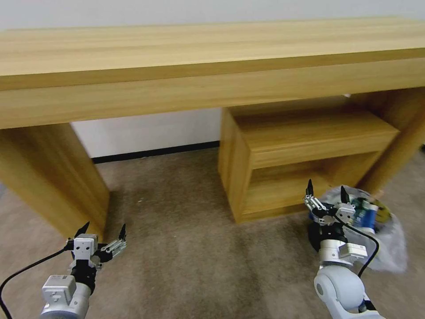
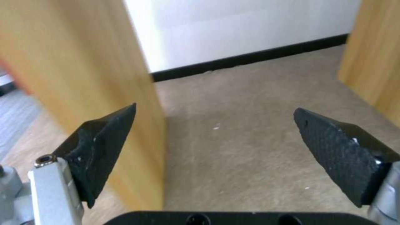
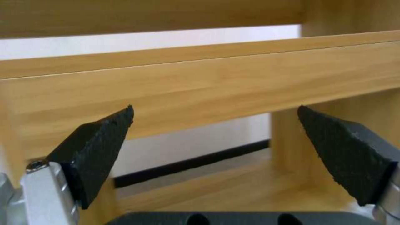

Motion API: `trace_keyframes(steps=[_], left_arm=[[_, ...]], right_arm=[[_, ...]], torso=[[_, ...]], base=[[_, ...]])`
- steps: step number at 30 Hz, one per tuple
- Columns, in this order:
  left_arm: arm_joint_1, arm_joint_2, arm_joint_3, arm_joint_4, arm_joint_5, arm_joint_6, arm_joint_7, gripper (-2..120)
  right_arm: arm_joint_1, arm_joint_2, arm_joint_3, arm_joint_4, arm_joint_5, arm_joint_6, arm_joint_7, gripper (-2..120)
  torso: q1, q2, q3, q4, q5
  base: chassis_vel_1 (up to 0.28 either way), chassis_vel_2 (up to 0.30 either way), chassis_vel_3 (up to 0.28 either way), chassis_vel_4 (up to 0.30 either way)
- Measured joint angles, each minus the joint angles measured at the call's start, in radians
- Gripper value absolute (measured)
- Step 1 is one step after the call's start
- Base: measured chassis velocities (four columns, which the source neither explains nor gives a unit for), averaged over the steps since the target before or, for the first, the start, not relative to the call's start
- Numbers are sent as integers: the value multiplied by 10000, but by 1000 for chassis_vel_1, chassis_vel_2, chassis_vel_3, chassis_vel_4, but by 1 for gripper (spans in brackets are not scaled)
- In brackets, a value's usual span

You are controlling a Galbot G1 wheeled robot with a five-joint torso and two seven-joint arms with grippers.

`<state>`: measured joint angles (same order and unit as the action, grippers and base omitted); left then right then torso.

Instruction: Pick up the trash bin and place the garbage on the floor into it.

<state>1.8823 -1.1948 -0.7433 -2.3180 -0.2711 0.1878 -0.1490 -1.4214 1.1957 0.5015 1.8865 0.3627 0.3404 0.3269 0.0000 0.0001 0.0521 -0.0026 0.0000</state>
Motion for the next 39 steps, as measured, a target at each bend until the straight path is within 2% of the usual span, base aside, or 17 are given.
trace_keyframes(steps=[4, 7, 21, 25, 39], left_arm=[[0, 0, 0, 0, 0, 0, -1, 100], [0, 0, 0, 0, 0, 0, 0, 100], [0, 0, 0, 0, 0, 0, 0, 100], [0, 0, 0, 0, 0, 0, 0, 100], [0, 0, 0, 0, 0, 0, 0, 100]], right_arm=[[1, 0, -1, 0, 0, 0, -2, 100], [0, 0, 0, 0, 0, 0, 0, 100], [0, 0, -1, 0, 0, 0, -1, 100], [0, 0, 0, 0, 0, 0, 0, 100], [0, 0, -1, 0, 0, 0, 0, 100]], torso=[[0, 0, 1, 2, -1], [0, 0, 0, -7, 0], [-1, 0, 0, 3, 0], [-1, 0, 1, -4, 0], [0, 0, 1, -1, 0]], base=[[87, 73, 71, 71], [0, 0, 0, 0], [29, 36, 36, 34], [9, 15, 10, 9], [0, 0, 0, 0]])
